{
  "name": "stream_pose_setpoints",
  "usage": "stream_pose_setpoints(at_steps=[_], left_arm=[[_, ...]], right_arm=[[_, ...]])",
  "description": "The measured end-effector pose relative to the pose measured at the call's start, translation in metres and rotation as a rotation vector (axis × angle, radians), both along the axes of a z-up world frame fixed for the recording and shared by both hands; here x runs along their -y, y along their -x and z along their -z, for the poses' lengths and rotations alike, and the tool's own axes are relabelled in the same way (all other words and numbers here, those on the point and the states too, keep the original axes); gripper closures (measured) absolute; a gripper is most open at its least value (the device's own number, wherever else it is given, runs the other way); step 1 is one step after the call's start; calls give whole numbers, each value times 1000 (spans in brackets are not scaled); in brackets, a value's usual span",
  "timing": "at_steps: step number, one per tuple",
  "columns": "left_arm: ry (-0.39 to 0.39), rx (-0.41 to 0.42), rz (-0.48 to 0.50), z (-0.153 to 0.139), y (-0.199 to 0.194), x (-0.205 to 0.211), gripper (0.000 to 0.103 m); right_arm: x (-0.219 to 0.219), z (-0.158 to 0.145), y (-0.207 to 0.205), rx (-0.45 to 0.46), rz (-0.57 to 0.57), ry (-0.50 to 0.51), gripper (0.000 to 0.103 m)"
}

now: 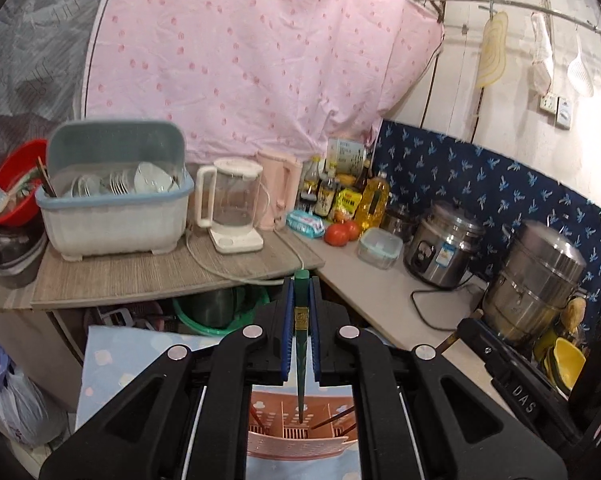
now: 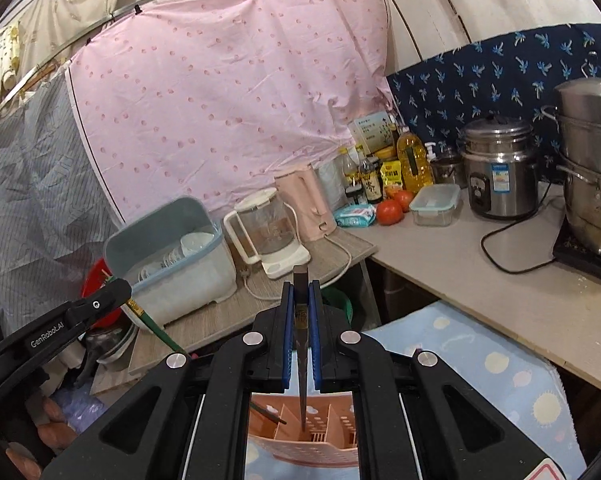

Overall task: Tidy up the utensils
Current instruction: 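Lift both held chopsticks and carry them over the pink basket, then open both tools to drop the chopsticks into the pink basket, then move both tools back down to the remaining chopsticks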

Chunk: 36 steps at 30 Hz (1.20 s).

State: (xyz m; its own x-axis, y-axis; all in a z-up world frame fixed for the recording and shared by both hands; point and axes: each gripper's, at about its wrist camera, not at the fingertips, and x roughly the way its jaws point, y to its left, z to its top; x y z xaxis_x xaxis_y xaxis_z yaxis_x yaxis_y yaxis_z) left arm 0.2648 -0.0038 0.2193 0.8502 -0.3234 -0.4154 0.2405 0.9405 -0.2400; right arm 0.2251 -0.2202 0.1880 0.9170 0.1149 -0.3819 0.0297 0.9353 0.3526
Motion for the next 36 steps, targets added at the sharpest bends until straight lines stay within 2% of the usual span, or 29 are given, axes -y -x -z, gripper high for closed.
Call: stream_pose_setpoints(at_steps=[4,7,8,9,10,12,13,18,21,31,36], left_arm=[[-23,-65,3,36,-14,6,96],[-34,-106,10,55,-17,9,95],[-37,-113,8,59,-17,10,95],[-39,-120,3,63,-15,10,89],[-38,-125,-2,64,-14,9,72],[-37,-124,-29,66,-8,6,47],[-37,-116,-42,66,-4,3,45],[-41,-143,-33,67,18,-4,44],[-54,-181,-17,76,37,-5,38],[-85,-369,71,145,113,1,38],[-162,-403,60,180,156,2,38]], right_arm=[[-2,36,-12,-86,-8,3,96],[-1,53,-13,-125,-5,-2,95],[0,56,-13,-132,-4,-7,92],[1,58,-10,-136,0,-10,86],[2,59,-8,-137,3,-11,83],[4,59,-1,-131,13,-10,73],[4,59,4,-128,14,-10,73],[8,61,33,-136,-4,-35,68],[6,70,55,-159,-15,-46,67],[-7,133,137,-302,-60,-57,67],[-23,164,175,-369,-80,27,67]])
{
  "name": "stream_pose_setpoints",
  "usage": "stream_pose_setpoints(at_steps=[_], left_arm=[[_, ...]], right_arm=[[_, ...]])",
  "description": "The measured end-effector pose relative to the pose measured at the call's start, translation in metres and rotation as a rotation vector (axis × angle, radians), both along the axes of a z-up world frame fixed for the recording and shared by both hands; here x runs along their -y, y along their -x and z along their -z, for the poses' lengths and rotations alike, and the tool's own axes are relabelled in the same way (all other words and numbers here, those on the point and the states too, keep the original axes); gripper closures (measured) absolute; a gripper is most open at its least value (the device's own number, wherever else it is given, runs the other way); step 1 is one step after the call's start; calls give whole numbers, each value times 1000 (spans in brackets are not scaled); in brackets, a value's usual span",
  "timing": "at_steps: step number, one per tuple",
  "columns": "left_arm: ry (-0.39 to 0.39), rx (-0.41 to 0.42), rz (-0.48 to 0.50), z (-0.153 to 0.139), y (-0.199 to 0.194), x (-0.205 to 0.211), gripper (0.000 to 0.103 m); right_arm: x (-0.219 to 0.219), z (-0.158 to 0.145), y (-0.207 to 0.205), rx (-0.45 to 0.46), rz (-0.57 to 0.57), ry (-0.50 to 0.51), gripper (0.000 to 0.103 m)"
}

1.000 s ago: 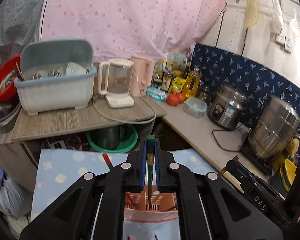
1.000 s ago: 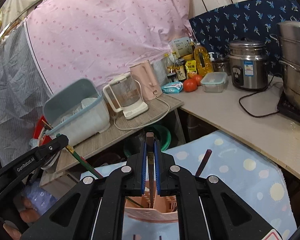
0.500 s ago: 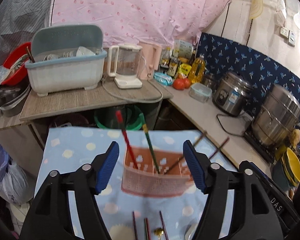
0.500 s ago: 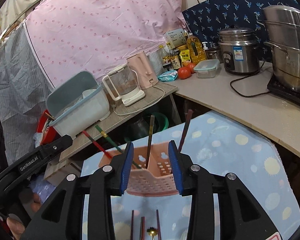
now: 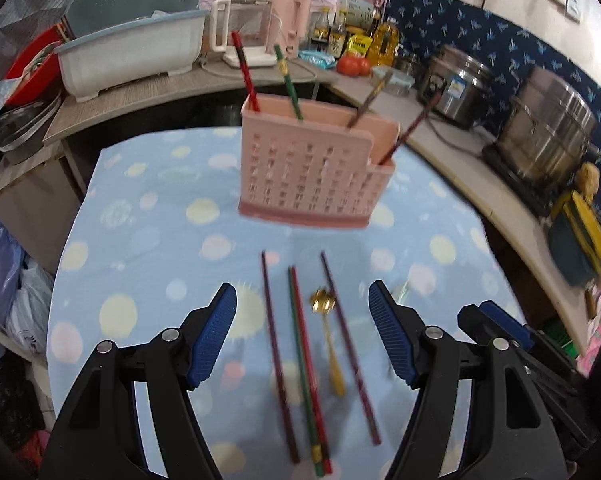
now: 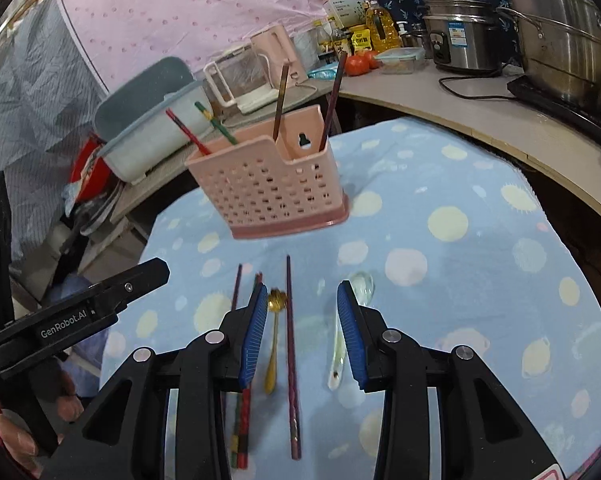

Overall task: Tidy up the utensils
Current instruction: 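Move both tools back down to the remaining chopsticks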

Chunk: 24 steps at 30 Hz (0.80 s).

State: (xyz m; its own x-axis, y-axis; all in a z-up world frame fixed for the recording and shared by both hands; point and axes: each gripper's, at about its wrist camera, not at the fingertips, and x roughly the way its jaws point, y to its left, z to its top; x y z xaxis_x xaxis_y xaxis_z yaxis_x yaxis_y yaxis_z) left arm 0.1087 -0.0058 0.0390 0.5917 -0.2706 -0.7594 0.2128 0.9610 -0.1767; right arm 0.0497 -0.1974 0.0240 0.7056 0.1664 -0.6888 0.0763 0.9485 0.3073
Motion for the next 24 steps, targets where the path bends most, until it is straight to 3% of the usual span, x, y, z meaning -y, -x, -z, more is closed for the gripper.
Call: stream_pose_setpoints(at_steps=[4,12,18,24], left_arm=[[-35,-45,-5,28,25,-4,38],[-97,-92,-43,72,58,-18,38],[-127,-106,-61,94,72,-27,39],[-130,-98,-63,98,74,-29,42]], right_arm=[[-14,27,26,-51,-32,64,67],[-36,71,49,-140,-103,96,67],[-44,84,50,-160,-121,106,68],[-54,90,47,-167,-149,127,79]])
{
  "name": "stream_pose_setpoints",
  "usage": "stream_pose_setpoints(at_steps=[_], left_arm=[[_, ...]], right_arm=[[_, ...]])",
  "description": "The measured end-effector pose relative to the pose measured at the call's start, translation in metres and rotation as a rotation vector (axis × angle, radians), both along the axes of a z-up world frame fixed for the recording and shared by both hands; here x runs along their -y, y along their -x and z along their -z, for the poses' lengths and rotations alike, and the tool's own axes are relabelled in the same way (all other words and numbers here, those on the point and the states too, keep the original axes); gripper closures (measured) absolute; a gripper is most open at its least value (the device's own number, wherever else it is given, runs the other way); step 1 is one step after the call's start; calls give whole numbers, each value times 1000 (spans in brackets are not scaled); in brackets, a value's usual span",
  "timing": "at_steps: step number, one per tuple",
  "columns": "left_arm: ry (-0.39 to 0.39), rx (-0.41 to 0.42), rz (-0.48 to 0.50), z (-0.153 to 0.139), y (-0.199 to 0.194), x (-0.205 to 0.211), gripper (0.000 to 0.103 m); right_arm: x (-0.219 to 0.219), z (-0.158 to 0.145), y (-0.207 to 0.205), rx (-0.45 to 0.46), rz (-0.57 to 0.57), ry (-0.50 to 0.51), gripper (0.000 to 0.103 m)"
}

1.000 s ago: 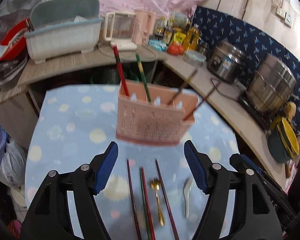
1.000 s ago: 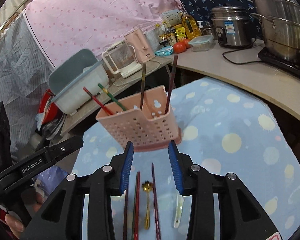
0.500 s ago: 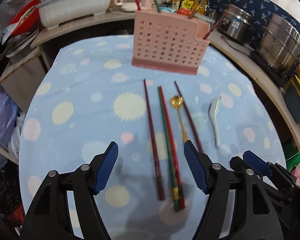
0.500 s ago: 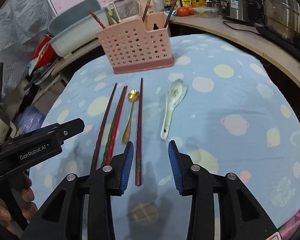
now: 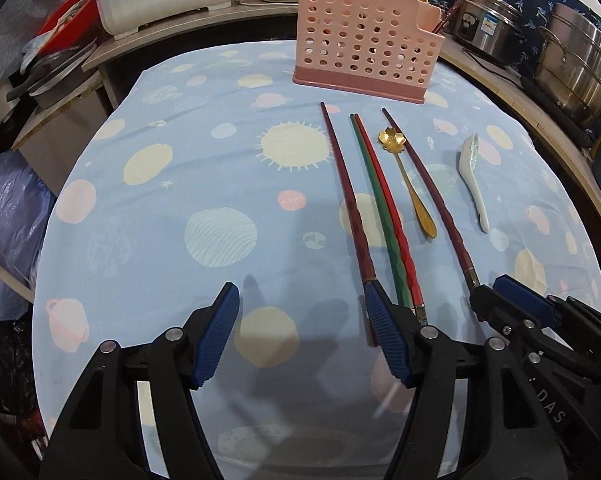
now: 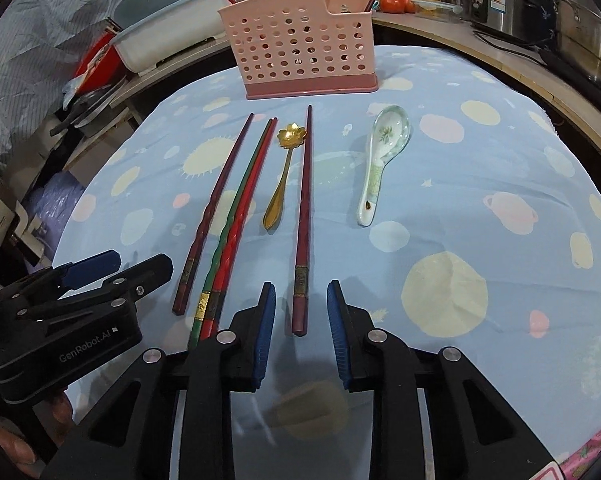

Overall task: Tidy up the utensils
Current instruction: 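Move both tools back down to the remaining chopsticks, then close the right tool on a dark red chopstick while the left tool grasps another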

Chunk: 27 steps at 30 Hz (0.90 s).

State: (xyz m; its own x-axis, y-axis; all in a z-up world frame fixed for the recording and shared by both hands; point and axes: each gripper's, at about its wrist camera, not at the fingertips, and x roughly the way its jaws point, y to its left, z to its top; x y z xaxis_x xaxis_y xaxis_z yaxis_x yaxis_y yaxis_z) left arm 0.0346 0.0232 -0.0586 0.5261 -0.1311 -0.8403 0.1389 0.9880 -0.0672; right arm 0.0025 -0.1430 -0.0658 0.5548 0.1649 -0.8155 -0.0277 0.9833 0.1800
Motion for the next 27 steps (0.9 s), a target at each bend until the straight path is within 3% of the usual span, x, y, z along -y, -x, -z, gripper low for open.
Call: stream_pose_setpoints(at_steps=[8,14,18,23,27], left_arm=[[-1,1,20,2,1,7,42],[5,-18,29,8,0,12,44],[-17,-19,34,10,-1,16,53],[-11,-16,29,11,-1,14,56],[-27,-8,27,10,-1,14,68]], right_arm=[[-2,7,-3,-6,-4,18,95],[0,7,-2,-2,-2,15,96],[0,7,-1,-3,-1,12,96],[1,8,-1,-3,0,10,96],[1,8,0,-3,0,10,96]])
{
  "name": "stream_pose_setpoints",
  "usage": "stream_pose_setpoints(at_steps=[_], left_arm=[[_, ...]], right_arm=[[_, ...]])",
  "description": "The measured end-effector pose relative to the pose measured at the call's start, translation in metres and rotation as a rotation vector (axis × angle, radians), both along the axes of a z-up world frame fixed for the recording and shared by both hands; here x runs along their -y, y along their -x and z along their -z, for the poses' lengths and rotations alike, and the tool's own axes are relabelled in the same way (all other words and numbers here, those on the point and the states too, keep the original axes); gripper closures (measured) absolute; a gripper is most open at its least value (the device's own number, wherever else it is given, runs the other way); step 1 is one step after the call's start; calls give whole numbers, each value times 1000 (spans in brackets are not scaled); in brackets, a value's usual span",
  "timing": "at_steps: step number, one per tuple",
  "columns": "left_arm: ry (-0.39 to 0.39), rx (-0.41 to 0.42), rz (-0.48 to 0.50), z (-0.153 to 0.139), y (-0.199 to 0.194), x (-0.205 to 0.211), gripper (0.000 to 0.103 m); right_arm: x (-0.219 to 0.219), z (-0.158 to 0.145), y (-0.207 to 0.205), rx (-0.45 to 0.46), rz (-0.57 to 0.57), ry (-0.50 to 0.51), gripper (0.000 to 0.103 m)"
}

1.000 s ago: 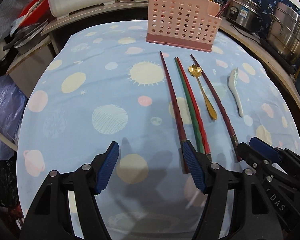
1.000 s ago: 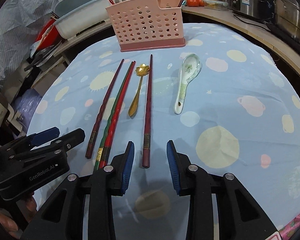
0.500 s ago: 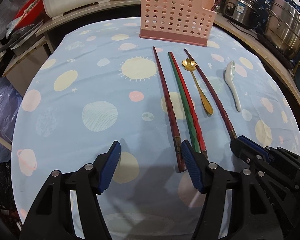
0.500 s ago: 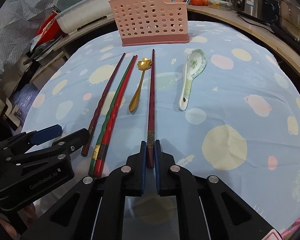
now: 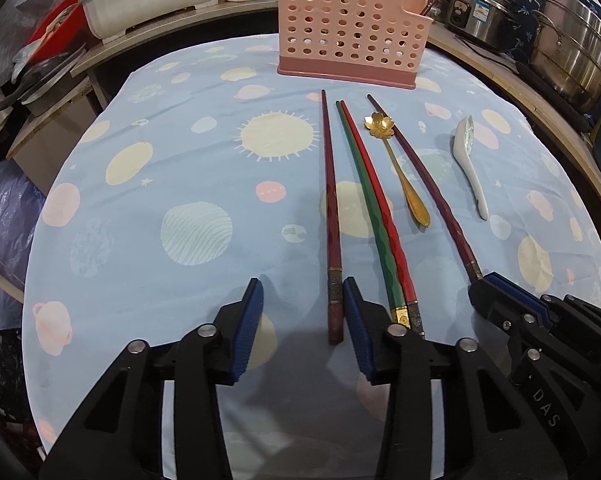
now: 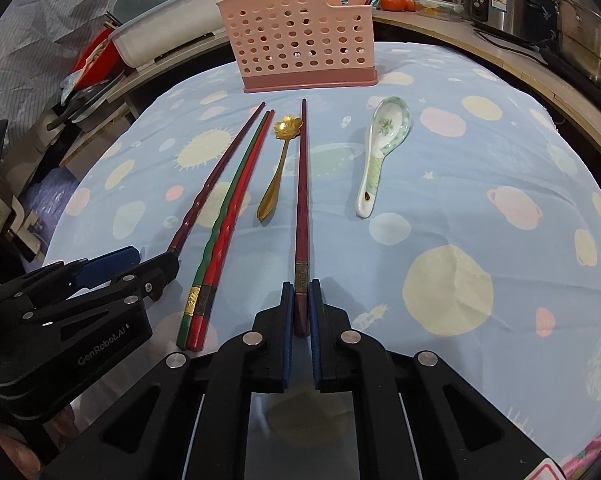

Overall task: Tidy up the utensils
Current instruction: 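Close the right tool on a dark red chopstick while the left tool grasps another, then lift both held chopsticks toward the pink basket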

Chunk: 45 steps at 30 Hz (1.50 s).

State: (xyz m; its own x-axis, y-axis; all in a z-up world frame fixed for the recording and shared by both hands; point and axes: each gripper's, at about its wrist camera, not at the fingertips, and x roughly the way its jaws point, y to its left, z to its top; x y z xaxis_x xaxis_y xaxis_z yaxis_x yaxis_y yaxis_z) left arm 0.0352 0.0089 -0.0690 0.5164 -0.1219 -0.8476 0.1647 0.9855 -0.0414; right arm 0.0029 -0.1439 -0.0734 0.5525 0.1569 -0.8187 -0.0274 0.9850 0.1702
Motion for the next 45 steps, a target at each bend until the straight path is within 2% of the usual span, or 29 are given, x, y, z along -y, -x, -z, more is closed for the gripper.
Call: stream_pose_setpoints(at_steps=[4,8,17,26,35,45], left_arm=[[21,-18,4,-2,-2,-3,87],[38,-38,5,-3,-2,-5,94],[44,-31,22,-12,2,0,96],[65,2,28,-36,5,3,96],[116,87,32,-82,1,1,96],[146,200,21,-136,-20,-5,96]], right_arm=[[0,0,0,0,-1,0,96],[1,-1,1,4,2,-2,96],[5,-14,7,31,9,-12,96],[11,-38,12,83,23,-44,96],[24,-91,10,201,48,-100,96],[38,-143,-7,315,73,-128,96]])
